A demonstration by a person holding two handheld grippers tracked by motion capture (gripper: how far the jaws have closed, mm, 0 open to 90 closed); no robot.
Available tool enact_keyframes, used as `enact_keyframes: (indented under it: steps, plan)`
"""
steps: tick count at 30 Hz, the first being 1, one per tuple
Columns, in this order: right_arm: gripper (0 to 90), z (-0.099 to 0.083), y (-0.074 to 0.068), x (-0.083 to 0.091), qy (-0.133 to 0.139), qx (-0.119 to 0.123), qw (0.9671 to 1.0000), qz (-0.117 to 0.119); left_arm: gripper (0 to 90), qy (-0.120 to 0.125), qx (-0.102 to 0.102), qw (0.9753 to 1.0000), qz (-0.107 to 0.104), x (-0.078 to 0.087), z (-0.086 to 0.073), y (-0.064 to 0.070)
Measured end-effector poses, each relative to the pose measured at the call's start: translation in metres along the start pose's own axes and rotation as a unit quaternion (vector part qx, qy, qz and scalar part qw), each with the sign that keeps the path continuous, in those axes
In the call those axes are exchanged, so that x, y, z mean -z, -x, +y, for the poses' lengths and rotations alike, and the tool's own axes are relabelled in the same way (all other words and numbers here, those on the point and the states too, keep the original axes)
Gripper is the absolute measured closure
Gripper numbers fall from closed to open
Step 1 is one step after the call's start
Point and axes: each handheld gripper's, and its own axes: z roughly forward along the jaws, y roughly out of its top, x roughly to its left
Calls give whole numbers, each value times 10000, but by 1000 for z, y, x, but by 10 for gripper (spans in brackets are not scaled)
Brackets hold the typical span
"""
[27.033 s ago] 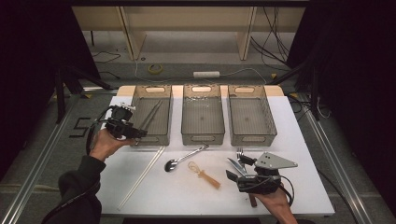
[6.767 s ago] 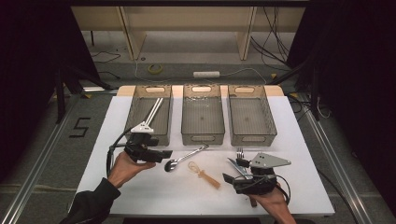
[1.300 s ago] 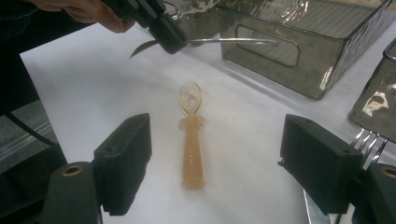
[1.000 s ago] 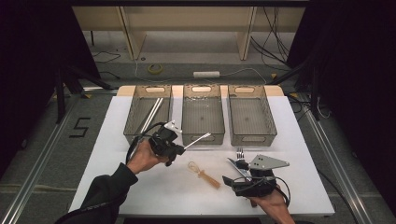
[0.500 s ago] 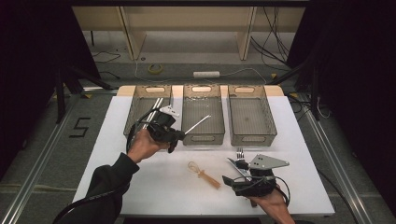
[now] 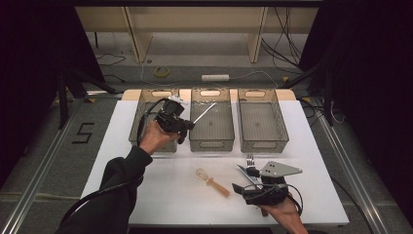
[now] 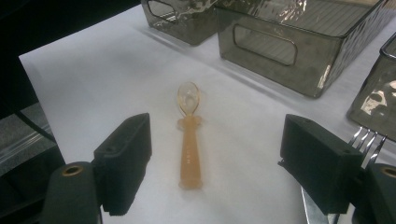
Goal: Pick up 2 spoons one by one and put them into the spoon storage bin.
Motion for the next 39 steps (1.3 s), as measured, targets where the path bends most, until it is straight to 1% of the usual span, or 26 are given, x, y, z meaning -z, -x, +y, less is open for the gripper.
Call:
enact_keyframes:
  steps: [3,5,7,10,12,16,18,19,23,25,28,30,33,36,39]
  plan:
    - [258,0,0,0,8,8,10000,-5,857,104,97,9999,30,-2,7,-4]
    - [258,0,1,0,16,18,10000,-5,857,127,107,9998,61,-3,11,-6]
    - [258,0,1,0,7,14,10000,-8,857,170,159,9997,79,-6,15,-7]
    - [258,0,1,1,14,8,10000,4,857,252,267,9993,-2,-9,20,-8]
    - [258,0,1,1,19,8,10000,6,857,280,266,9993,11,-11,22,-8]
    - [258,0,1,1,26,2,10000,17,857,286,319,9991,27,-18,27,-6]
    - [258,0,1,1,8,-1,10000,32,857,265,312,9992,25,-22,29,-5]
    - [257,0,1,1,7,1,10000,34,857,280,344,9990,49,-24,31,-5]
    - [258,0,1,0,20,16,10000,36,857,233,341,9991,61,-32,36,-4]
    - [258,0,1,0,19,19,10000,38,857,217,331,9992,102,-35,40,-3]
    - [258,0,1,1,21,13,10000,42,857,242,336,9990,148,-38,45,-3]
    - [258,0,1,1,21,11,10000,44,857,269,391,9987,165,-40,47,-4]
    - [258,0,1,1,30,1,10000,38,856,247,430,9986,191,-44,47,-6]
    - [258,0,1,1,27,8,10000,38,855,253,531,9981,178,-49,45,-10]
    - [258,0,1,1,22,23,10000,48,855,195,551,9980,243,-54,44,-11]
